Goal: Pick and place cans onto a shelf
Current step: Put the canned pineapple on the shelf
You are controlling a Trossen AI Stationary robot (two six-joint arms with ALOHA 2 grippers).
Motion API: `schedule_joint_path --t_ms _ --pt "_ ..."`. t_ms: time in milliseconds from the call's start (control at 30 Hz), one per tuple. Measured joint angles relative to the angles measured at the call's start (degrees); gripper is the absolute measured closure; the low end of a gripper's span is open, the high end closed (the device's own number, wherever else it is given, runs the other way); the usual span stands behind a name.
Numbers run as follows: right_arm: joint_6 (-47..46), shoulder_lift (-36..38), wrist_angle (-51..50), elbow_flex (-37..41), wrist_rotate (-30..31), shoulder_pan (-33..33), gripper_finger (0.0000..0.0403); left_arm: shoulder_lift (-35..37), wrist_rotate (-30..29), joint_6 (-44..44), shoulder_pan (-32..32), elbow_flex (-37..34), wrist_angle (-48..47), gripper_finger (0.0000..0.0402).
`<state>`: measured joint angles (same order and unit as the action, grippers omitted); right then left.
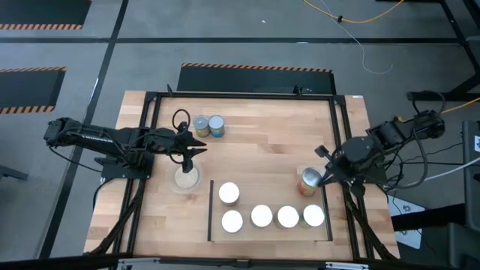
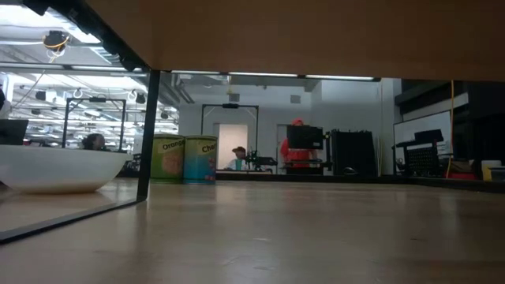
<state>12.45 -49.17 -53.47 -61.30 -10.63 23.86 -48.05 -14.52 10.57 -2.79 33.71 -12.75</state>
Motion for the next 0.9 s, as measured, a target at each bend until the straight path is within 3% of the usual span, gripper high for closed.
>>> schedule_joint_path --t_ms 900 --pt "3.04 -2.93 2.9 1.9 -1.53 3.19 0.0403 0.0 -1.33 1.38 -0.02 0.0 -0.07 0.0318"
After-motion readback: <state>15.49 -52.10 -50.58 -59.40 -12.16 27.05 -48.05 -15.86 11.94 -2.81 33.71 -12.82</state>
